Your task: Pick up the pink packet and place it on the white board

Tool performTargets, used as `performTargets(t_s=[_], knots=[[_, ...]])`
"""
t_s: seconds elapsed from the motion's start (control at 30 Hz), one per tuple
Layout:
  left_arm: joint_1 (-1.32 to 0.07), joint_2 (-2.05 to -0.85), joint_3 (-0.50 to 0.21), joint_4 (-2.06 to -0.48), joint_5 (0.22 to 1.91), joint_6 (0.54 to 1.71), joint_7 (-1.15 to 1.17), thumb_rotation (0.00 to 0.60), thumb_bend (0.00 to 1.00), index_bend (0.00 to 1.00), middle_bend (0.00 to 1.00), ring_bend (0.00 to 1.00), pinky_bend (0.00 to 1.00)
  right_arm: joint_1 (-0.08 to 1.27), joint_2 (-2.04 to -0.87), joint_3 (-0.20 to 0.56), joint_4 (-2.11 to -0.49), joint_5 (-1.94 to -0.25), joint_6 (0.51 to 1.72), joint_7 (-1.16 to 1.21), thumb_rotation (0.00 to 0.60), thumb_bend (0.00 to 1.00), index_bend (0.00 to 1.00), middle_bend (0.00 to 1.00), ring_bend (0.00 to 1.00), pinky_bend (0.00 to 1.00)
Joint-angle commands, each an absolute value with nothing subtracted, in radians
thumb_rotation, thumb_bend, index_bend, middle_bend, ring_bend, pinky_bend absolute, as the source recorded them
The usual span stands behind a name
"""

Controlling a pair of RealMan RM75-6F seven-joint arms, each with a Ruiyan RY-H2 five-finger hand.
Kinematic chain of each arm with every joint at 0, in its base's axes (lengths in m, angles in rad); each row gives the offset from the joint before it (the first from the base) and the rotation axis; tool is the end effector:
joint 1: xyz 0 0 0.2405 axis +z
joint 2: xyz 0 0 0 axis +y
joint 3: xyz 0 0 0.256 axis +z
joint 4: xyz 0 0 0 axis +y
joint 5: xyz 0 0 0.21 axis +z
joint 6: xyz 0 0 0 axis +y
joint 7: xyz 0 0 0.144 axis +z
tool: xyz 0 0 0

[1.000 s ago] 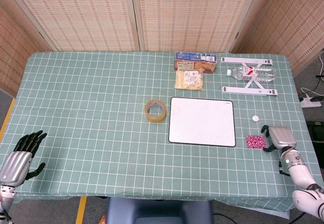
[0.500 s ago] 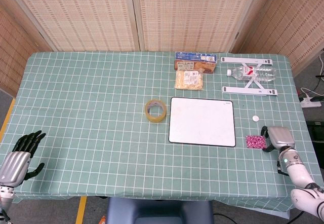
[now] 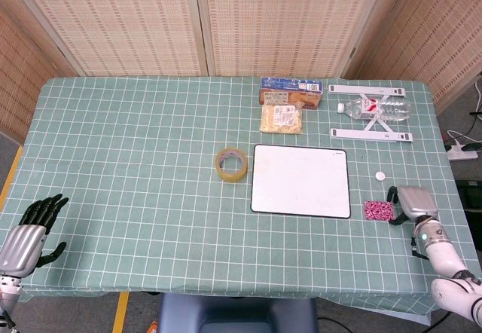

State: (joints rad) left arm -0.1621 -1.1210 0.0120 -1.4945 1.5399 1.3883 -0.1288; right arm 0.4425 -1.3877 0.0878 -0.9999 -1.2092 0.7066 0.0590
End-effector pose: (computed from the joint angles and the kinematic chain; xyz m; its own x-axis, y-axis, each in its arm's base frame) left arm -0.3266 0.1940 0.1483 0.3984 0.1251 0.9087 0.9165 -0.0946 -0.3888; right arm -0.3988 -0.3097 0.0853 0.4641 -0.4700 0.7508 -0.8202 0.0919 0.5646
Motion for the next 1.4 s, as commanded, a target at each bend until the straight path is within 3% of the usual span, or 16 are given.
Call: performTargets(t_s=[0.03,0.3,0.47,0.67,0.9,1.4], knots=[[-0.162,-1.121,0.013,-1.494,1.541,1.387,-0.129,0.600,0.27,0.00,0.00,0.00,0.00,0.438,-1.351,0.095,-1.046,-1.219,0.732,0.071,0.600,0.00,0.49,0.44,0.46,0.48],[-0.163,-1.121,0.014,-1.496,1.547,1.389,-0.130,0.600,0.27,0.00,0.00,0.00,0.00,0.485,-1.237,0.159,-1.219,-1.199,0.767,0.029,0.600,0.00,0.49,0.44,0.46,0.48],[-0.164,-1.122,0.017,-1.496,1.551,1.387,-0.128,0.600,0.27,0.00,0.00,0.00,0.00,0.569,-1.231,0.208,-1.302,-1.136,0.743,-0.087,0.600,0.00,0.49,0.44,0.46,0.48],[-0.164,-1.120,0.017,-1.494,1.558,1.392,-0.133,0.600,0.28,0.00,0.00,0.00,0.00,0.692,-1.318,0.229,-1.298,-0.971,0.687,-0.267,0.600,0.00,0.49,0.44,0.46,0.48],[-0.164,-1.118,0.022,-1.493,1.573,1.398,-0.144,0.600,0.27,0.00,0.00,0.00,0.00,0.812,-1.454,0.198,-1.200,-0.751,0.659,-0.439,0.600,0.00,0.49,0.44,0.46,0.48],[-0.161,-1.112,0.020,-1.483,1.581,1.416,-0.182,0.600,0.27,0.00,0.00,0.00,0.00,0.901,-1.569,0.156,-1.109,-0.566,0.682,-0.552,0.600,0.00,0.49,0.45,0.46,0.48]])
